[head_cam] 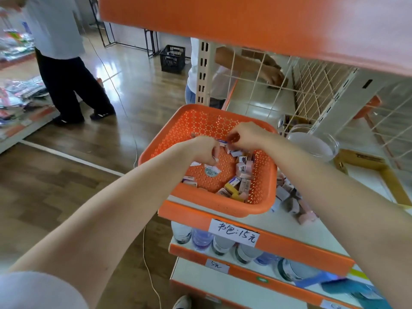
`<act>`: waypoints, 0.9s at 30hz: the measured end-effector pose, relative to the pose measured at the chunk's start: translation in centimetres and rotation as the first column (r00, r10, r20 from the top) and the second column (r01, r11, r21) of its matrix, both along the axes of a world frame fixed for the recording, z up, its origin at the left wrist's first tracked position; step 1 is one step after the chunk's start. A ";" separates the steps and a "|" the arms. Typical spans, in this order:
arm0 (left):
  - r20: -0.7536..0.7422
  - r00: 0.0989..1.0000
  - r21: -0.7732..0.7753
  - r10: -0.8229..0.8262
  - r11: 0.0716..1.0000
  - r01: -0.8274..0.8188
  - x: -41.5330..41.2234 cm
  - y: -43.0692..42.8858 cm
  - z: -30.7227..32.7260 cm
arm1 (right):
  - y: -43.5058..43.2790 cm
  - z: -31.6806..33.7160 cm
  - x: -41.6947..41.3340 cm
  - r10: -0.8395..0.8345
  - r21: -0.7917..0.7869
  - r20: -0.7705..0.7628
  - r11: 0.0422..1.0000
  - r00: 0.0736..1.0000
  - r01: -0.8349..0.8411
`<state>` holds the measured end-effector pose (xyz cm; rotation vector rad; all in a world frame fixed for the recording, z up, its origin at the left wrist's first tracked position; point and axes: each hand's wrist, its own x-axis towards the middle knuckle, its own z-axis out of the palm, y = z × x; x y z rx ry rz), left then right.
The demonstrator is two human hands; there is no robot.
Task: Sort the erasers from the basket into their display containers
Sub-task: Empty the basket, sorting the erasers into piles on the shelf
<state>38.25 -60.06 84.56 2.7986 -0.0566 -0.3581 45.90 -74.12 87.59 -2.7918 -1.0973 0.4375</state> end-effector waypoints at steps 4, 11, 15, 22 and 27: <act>-0.039 0.995 0.041 0.094 0.995 -0.092 0.2 1.0 0.4 | 1.0 -0.5 0.3 0.013 -0.042 -0.012 0.999 1.000 -0.013; -0.067 0.986 0.208 0.156 0.968 -0.139 0.4 1.4 1.1 | 2.4 -1.6 0.3 0.078 -0.207 0.177 0.978 0.981 -0.041; -0.004 0.979 0.150 0.204 0.968 -0.201 0.1 1.5 1.9 | 1.9 -1.3 0.5 0.053 -0.127 0.140 0.991 0.989 -0.035; 0.162 0.975 0.074 0.150 0.984 -0.163 0.6 -0.2 6.2 | -4.2 3.9 -1.1 0.031 0.282 0.104 0.958 0.994 -0.060; 0.323 0.946 -0.115 0.004 0.993 0.035 2.6 -8.7 8.5 | -14.4 6.8 -2.3 -0.191 0.476 0.096 0.871 0.977 0.124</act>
